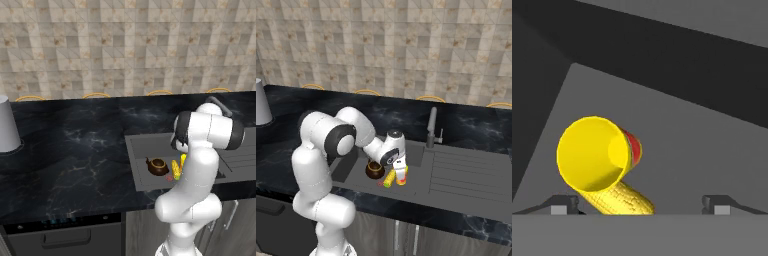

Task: Pick the teapot and cup and place them in the sink. Then turn on the water.

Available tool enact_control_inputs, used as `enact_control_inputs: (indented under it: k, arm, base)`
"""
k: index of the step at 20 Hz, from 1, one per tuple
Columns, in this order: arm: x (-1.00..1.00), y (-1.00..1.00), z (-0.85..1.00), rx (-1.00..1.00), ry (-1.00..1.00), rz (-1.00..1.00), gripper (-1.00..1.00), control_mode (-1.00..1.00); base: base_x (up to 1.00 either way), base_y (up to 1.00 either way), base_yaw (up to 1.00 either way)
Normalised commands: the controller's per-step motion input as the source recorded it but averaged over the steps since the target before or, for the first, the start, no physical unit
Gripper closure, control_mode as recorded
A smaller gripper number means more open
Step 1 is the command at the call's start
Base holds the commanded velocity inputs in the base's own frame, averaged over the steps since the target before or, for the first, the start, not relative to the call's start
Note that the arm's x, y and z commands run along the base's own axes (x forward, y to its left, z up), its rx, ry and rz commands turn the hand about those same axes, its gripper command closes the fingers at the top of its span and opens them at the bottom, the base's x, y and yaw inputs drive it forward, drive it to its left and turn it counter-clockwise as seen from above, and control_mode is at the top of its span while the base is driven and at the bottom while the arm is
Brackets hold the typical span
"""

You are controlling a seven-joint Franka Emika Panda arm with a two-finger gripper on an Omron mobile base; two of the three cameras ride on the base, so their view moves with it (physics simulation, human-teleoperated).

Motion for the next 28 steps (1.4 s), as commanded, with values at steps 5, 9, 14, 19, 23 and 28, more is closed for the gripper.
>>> enact_control_inputs:
  k: [5, 9, 14, 19, 23, 28]
  arm:
    - [0.00, 0.00, 0.99, 0.00, 0.11, 0.00, -1.00, -1.00]
    - [0.00, 0.00, 0.95, 0.00, 0.09, 0.02, -1.00, -1.00]
    - [-0.03, 0.00, 0.78, 0.00, 0.04, 0.09, -1.00, -1.00]
    - [-0.17, 0.00, 0.65, 0.00, 0.00, 0.19, -1.00, -1.00]
    - [-0.37, 0.00, 0.55, 0.00, 0.00, 0.26, -1.00, -1.00]
    - [-0.46, 0.00, 0.32, 0.00, 0.00, 0.33, -1.00, -1.00]
  base:
    - [0.00, 0.00, 0.00]
    - [0.00, 0.00, 0.00]
    - [0.00, 0.00, 0.00]
    - [0.00, 0.00, 0.00]
    - [0.00, 0.00, 0.00]
    - [0.00, 0.00, 0.00]
